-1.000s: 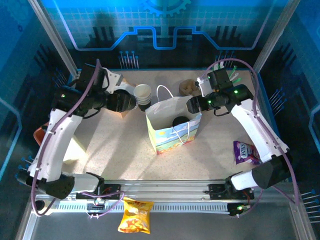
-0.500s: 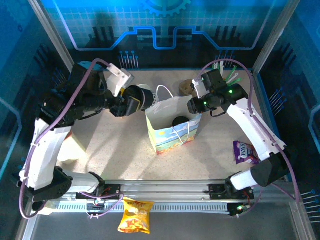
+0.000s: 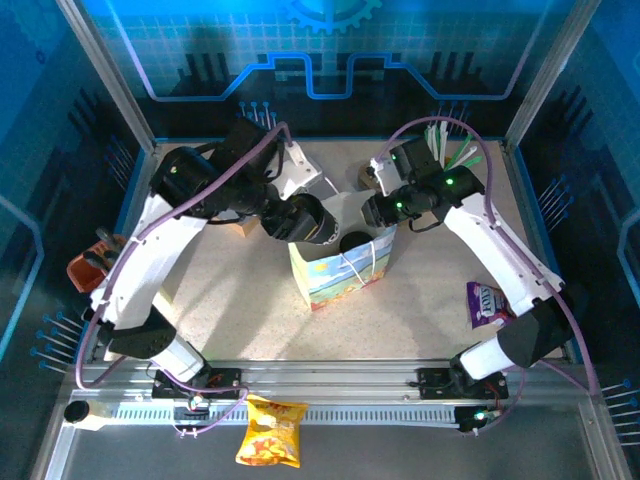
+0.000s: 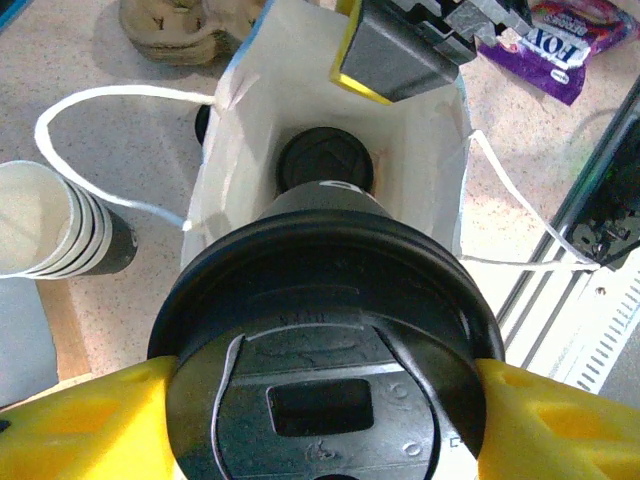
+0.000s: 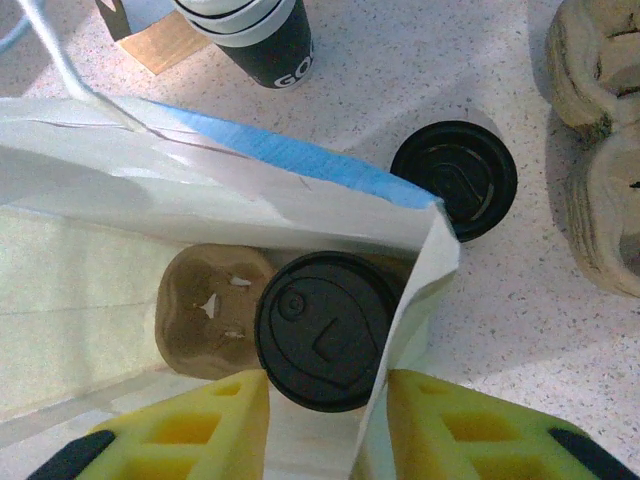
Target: Pack the takeout coffee
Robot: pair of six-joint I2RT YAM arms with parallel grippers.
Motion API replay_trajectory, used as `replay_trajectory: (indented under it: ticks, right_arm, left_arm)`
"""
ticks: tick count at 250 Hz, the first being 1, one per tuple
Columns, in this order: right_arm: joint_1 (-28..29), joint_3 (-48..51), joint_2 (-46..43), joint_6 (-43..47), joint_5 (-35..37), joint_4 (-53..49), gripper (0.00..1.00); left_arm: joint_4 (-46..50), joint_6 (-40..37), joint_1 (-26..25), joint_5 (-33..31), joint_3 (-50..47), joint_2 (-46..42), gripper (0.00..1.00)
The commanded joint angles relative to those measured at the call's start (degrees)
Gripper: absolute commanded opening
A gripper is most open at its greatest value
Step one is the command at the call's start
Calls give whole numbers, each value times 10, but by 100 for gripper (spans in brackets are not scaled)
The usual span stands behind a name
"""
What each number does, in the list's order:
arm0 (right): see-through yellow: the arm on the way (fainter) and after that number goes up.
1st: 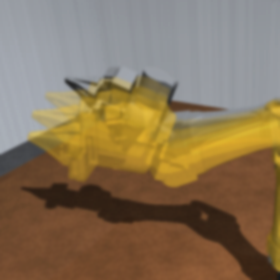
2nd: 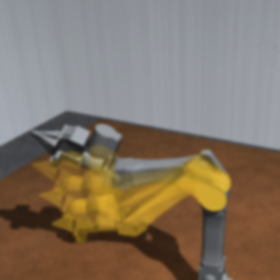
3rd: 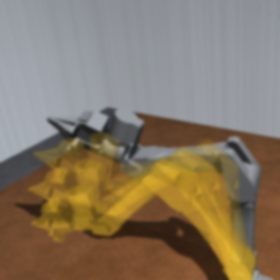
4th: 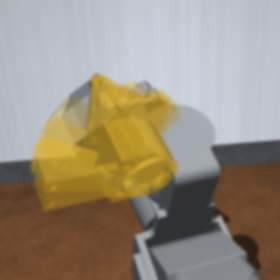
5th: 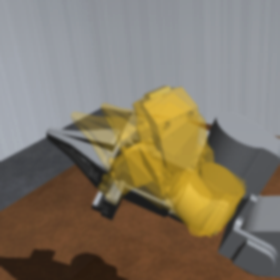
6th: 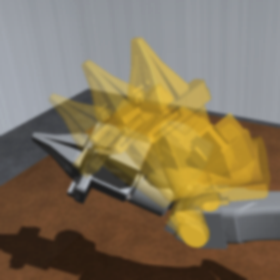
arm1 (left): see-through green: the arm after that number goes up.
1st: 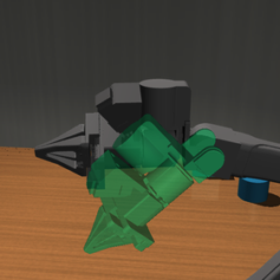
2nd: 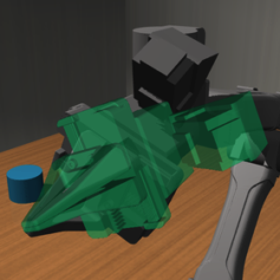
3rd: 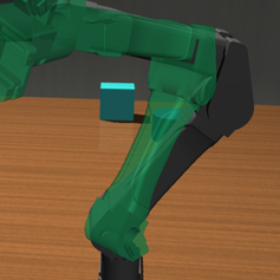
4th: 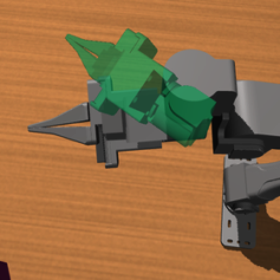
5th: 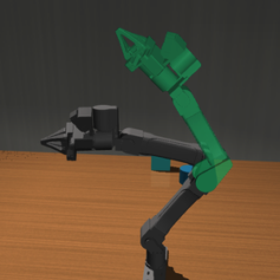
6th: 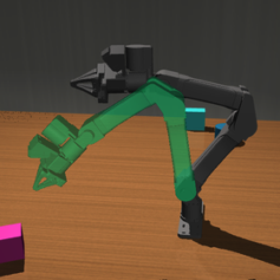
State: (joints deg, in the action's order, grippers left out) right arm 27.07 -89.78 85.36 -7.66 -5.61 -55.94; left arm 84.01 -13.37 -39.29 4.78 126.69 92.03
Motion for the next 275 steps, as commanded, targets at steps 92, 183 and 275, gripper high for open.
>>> replay_trajectory:
  ticks: [92, 183, 275]
  right_arm:
    - [-7, -30, -7, 29, 26, -36, 33]
    - [31, -31, 14, 25, -25, -18, 26]
    - [34, -58, 19, 42, 33, -45, 34]
  left_arm:
    - [63, -27, -31, -33, 64, 87, 50]
    - [61, -50, -31, -40, 2, 50, 51]
    - [62, -72, -30, -63, -16, 50, 51]
